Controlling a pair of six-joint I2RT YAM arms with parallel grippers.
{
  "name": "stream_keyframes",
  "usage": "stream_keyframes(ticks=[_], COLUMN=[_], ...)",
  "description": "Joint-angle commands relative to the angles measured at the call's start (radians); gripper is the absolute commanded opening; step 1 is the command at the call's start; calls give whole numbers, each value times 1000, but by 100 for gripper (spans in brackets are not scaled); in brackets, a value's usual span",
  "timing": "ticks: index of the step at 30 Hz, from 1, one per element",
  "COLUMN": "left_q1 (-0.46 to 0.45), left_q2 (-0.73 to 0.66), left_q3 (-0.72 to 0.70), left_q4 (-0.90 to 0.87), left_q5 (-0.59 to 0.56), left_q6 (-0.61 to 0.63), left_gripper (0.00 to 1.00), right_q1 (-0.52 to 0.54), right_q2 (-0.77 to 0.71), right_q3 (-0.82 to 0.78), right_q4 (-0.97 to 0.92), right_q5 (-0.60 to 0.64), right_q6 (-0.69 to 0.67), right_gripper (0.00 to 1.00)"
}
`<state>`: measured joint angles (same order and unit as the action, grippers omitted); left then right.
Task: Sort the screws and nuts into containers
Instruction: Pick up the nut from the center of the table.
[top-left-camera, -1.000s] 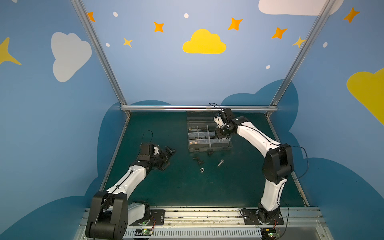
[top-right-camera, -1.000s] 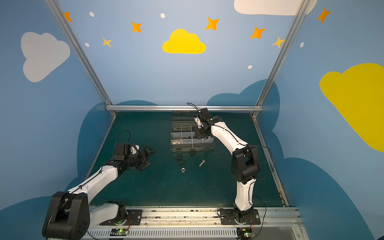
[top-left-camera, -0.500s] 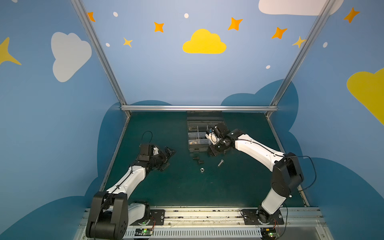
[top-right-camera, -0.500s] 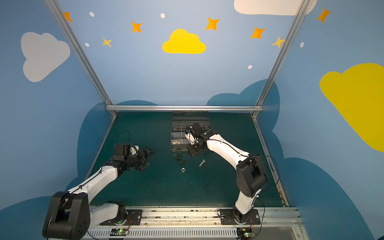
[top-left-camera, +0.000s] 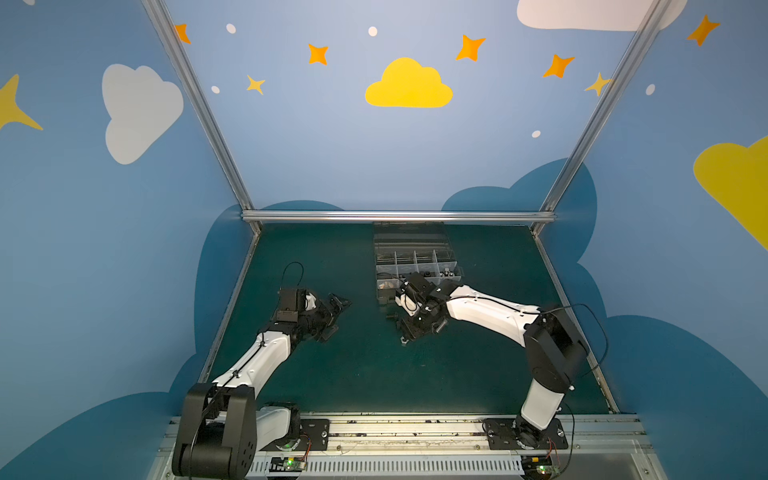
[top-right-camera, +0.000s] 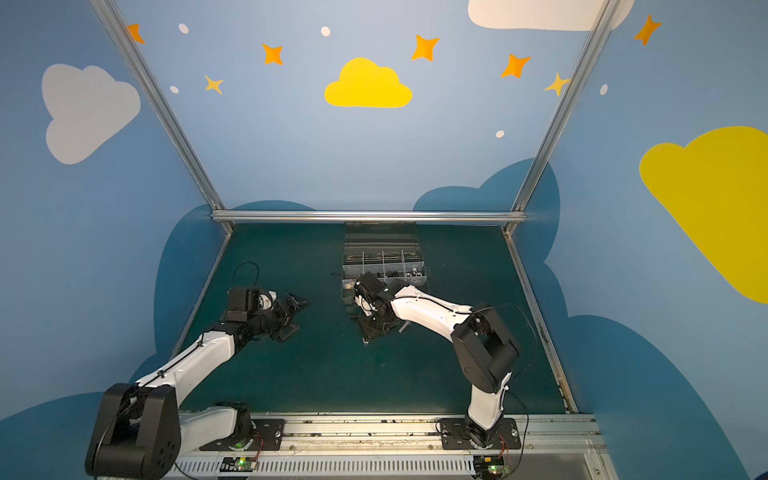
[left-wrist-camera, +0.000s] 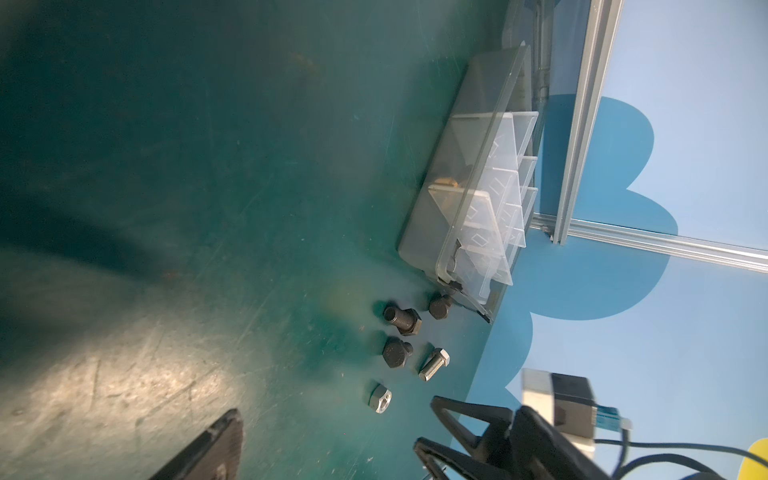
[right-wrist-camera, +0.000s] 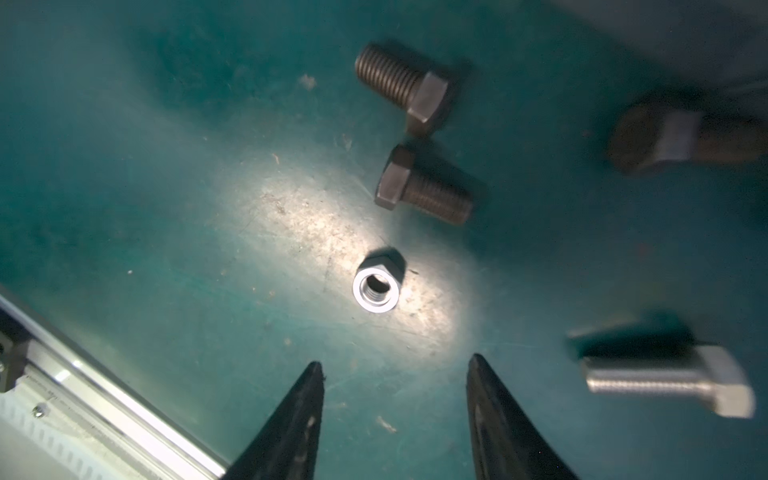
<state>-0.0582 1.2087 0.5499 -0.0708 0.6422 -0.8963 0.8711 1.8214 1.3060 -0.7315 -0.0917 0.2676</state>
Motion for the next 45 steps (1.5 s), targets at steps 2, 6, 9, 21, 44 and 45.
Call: stream_keyframes(ticks=[2,6,9,21,44,45], left_q1=[10,15,19,29,34,34], left_q2=[-11,-18,-24,-29,-32,-32], left_q3=[-11,-13,-15,-24,-33,-33], left_q4=[-17,-21,-23,-21,-18,-18], left_q5=[5,7,8,14,14,14], left_q6=[16,20,20,23,23,23], left_gripper=[100,100,100,100,100,100], right_q1=[34,53,62,69,101,101], right_q2=[53,84,102,154,219,222], right_q3=[64,87,97,95,116,118], right_q4=[-51,-55,-53,-16,-44,-42], right_q5=[77,85,90,93,176,176], right_q6=[100,136,157,179,182,182], right_gripper=[54,54,54,54,41,40])
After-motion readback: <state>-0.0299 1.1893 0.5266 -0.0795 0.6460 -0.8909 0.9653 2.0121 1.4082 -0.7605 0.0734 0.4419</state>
